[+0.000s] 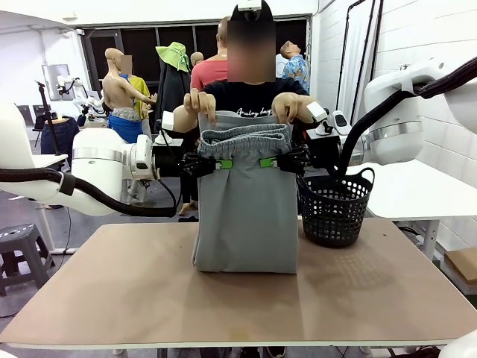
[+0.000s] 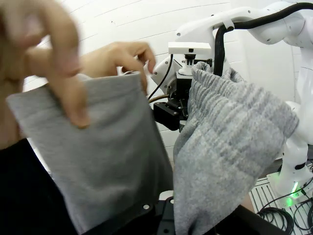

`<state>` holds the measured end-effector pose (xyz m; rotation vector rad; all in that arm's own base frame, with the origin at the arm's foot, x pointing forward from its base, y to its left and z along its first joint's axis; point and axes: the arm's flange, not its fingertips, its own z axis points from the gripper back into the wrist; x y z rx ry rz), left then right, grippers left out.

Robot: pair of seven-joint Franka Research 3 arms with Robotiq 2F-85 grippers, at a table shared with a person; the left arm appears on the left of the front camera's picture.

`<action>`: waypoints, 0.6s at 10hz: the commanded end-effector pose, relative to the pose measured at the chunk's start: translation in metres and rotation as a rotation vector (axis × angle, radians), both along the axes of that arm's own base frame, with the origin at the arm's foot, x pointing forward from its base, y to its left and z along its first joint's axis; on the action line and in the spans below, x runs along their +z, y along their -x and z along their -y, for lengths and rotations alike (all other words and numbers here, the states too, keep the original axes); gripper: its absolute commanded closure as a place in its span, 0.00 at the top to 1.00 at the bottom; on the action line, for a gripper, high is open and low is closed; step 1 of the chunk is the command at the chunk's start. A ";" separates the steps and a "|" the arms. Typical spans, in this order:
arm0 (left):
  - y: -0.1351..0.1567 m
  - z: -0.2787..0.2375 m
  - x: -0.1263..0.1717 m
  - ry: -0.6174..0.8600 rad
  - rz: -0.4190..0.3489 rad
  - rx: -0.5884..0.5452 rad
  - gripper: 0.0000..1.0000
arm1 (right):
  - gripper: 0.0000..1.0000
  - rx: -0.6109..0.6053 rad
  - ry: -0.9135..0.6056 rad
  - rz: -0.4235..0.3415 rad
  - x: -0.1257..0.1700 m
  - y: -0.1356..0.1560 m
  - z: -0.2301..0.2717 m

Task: Fold the training pants.
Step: Release the ends of the Training pants and then grab the overlapped ends.

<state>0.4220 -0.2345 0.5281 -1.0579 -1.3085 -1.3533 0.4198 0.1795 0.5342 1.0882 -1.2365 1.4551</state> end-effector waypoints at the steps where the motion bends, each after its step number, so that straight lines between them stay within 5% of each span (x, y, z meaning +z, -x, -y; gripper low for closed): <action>1: 0.001 0.000 0.005 0.000 -0.012 0.010 0.00 | 0.00 -0.001 -0.018 0.007 0.000 0.002 0.001; 6: 0.001 0.000 0.005 0.000 -0.012 0.010 0.00 | 0.00 -0.001 -0.018 0.007 0.000 0.002 0.001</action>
